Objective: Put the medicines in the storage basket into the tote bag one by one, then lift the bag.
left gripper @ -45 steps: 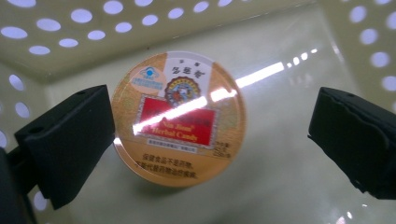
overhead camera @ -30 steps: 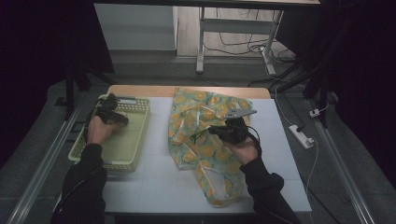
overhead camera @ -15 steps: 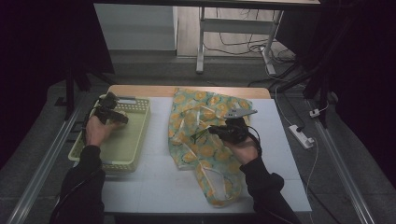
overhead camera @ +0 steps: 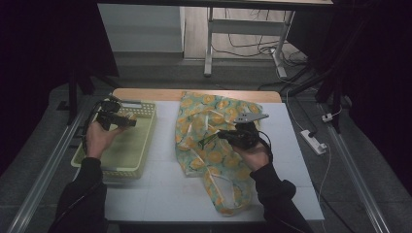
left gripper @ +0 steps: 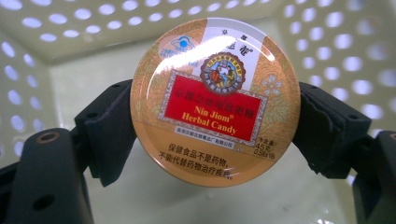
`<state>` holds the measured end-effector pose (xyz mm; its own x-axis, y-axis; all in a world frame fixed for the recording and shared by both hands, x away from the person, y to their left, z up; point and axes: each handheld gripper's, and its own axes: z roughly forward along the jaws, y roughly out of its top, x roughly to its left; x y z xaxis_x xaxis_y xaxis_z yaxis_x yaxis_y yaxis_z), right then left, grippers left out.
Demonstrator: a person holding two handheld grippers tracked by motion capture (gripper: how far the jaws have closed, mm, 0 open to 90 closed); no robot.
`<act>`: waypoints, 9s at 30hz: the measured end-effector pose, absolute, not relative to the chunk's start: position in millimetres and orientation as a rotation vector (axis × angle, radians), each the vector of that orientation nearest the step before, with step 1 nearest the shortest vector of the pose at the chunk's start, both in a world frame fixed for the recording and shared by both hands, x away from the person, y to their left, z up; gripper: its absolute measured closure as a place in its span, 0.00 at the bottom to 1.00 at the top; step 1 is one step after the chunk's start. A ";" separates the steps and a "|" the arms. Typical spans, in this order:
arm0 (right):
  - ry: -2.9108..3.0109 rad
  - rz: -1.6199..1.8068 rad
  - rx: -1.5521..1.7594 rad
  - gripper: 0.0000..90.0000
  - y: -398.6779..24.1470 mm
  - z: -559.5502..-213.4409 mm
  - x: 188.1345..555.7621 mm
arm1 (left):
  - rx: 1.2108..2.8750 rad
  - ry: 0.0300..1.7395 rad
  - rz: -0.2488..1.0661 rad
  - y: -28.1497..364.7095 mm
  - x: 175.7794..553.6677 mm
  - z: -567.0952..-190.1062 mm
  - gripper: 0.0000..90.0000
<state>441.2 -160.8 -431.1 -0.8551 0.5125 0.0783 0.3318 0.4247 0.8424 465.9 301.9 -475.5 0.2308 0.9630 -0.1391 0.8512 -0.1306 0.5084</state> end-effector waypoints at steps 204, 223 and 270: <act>2.462 1.433 0.742 0.98 -167.2 -424.6 441.0 | 2.380 0.670 0.077 14.0 390.1 -531.1 0.01; 2.452 1.441 0.745 0.98 -169.4 -422.2 441.2 | 2.412 0.712 0.178 18.1 393.4 -526.3 0.50; 2.499 1.450 0.672 1.00 -163.3 -395.6 433.5 | 2.221 0.766 0.065 52.4 391.6 -448.1 0.99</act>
<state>433.5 -163.3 -395.6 -0.8827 0.4643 0.0729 0.2937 0.4239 0.8568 391.6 52.4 -448.1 0.8179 0.5440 -0.1871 0.5046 -0.5223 0.6874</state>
